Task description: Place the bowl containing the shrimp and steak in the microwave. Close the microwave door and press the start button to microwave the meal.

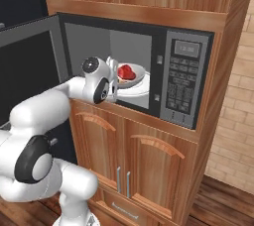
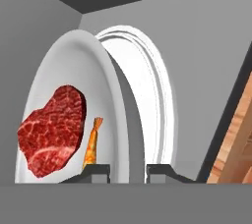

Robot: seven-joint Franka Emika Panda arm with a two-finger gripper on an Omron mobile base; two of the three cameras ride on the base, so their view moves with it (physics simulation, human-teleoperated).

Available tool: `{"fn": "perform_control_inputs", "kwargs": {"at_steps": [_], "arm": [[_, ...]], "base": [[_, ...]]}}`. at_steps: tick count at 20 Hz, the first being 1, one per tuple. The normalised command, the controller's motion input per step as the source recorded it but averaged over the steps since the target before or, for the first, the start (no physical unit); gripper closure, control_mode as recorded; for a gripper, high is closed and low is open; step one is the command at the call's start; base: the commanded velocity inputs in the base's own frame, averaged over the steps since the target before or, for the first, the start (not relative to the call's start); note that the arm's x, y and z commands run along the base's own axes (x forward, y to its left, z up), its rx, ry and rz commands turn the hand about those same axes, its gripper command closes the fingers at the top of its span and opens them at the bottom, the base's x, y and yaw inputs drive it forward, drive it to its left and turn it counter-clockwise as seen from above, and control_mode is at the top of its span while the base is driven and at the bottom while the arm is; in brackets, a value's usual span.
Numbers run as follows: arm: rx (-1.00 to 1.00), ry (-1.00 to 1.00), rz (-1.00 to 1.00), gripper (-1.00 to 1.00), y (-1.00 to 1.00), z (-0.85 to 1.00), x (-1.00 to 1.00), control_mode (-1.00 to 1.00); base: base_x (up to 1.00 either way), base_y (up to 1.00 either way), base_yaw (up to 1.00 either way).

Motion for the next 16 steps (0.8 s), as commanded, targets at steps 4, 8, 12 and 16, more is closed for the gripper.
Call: {"fn": "perform_control_inputs", "kwargs": {"at_steps": [4, 8, 12, 16], "arm": [[0.00, 0.01, 0.00, 1.00, -0.04, -0.21, 0.50, -1.00], [0.00, 0.02, 0.00, -1.00, 0.00, -0.30, 0.40, -1.00], [0.00, 0.03, 0.00, -1.00, -0.02, -0.13, 0.23, -1.00], [0.00, 0.01, 0.00, -1.00, -0.04, 0.00, -0.08, -1.00]], "base": [[0.00, 0.00, 0.00], [0.00, 0.00, 0.00], [0.00, 0.00, 0.00], [0.00, 0.00, 0.00]]}}
